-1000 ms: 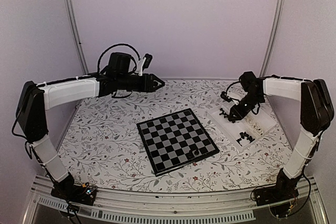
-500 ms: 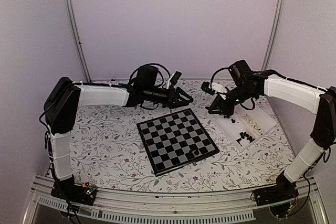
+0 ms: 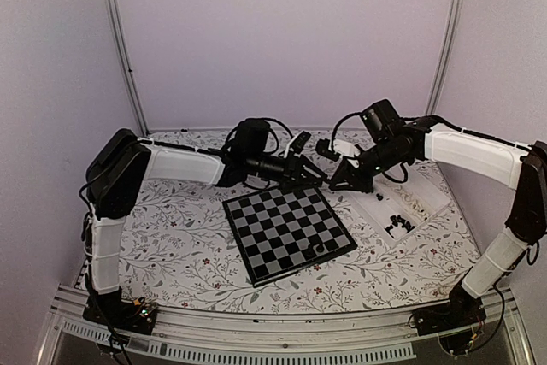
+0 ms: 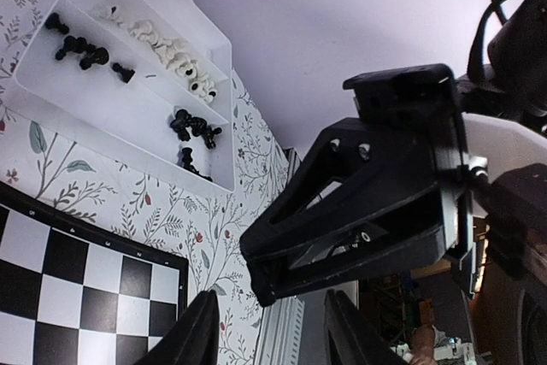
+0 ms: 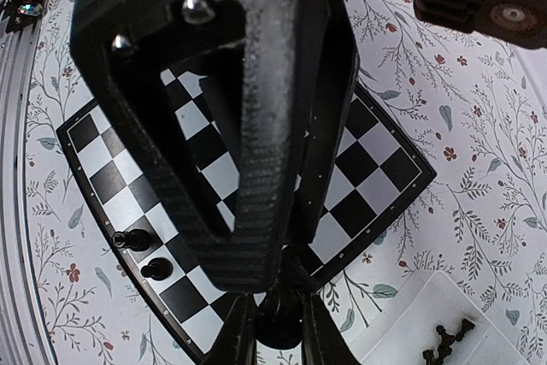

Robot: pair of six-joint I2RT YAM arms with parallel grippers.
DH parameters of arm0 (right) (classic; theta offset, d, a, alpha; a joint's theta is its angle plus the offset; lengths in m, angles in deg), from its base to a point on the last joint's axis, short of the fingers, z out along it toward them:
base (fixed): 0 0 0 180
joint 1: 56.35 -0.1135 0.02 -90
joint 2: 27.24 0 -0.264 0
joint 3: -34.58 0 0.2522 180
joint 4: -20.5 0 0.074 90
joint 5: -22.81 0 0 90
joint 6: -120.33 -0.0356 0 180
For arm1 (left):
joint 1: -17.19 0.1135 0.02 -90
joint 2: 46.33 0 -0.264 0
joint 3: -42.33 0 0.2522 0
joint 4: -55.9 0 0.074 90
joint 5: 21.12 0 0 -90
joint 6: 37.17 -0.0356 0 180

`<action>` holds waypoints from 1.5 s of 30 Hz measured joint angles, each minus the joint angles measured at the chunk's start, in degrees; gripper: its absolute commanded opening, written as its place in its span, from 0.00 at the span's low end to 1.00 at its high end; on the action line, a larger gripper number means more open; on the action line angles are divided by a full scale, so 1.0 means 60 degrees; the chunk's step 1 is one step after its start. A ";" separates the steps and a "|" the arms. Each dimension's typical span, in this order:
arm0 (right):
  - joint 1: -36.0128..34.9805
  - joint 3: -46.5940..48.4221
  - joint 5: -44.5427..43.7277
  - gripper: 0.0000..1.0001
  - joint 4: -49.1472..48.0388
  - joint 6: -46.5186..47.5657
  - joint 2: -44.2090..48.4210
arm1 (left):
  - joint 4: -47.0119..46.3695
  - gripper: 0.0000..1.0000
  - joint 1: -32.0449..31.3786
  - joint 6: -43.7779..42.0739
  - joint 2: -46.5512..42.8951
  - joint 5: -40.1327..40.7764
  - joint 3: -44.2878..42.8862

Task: Set up the chess pieces on the board
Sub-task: Place the chess piece on the chessboard.

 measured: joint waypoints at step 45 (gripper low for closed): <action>-0.0120 -0.0044 -0.0062 0.64 -0.0131 0.0033 0.0000 | 0.2452 0.00 0.0011 -0.1275 0.0171 0.0525 -0.0951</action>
